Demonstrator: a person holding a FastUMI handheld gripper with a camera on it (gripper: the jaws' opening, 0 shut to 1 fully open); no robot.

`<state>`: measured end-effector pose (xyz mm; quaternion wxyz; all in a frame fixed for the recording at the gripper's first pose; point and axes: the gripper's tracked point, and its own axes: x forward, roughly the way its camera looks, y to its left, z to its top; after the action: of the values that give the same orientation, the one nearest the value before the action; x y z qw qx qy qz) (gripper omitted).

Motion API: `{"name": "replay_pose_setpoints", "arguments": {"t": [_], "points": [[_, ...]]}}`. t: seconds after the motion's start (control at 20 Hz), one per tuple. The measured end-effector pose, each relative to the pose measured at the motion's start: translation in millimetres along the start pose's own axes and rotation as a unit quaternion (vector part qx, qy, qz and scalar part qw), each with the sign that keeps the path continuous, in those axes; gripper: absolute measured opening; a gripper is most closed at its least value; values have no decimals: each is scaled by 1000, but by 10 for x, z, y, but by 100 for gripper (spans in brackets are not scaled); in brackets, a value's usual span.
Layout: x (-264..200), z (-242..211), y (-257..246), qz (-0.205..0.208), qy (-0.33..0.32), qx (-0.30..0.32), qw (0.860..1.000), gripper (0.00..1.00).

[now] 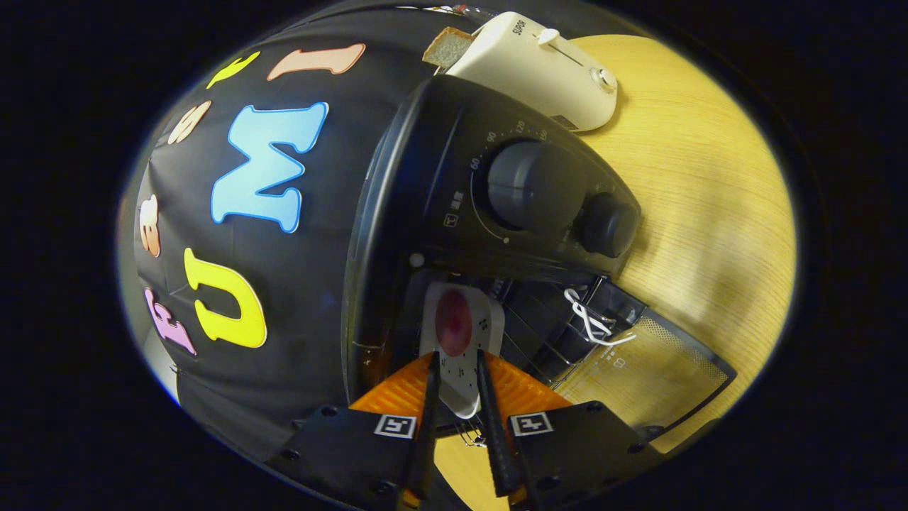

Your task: Open the toaster oven, put the food inside, and close the toaster oven door.

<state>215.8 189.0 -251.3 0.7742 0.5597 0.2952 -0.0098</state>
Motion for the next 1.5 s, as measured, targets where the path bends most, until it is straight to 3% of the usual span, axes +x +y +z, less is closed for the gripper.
{"name": "replay_pose_setpoints", "arguments": {"t": [0.1, 0.15, 0.35, 0.6, 0.95, 1.2, 1.35, 1.5], "points": [[-120, -116, -13, 5, 23, -19, 1000, 59], [-190, -178, -23, 5, 34, -29, 999, 79], [-450, -263, -19, 2, 42, -71, 997, 98], [-749, -343, -89, -14, 66, -146, 987, 97], [-1072, -523, -243, -49, 72, -294, 952, 97], [-1154, -814, -661, -120, 119, -389, 906, 98], [-1134, -978, -821, -147, 127, -414, 889, 98], [-1108, -1042, -1064, -192, 140, -457, 857, 98]]}}
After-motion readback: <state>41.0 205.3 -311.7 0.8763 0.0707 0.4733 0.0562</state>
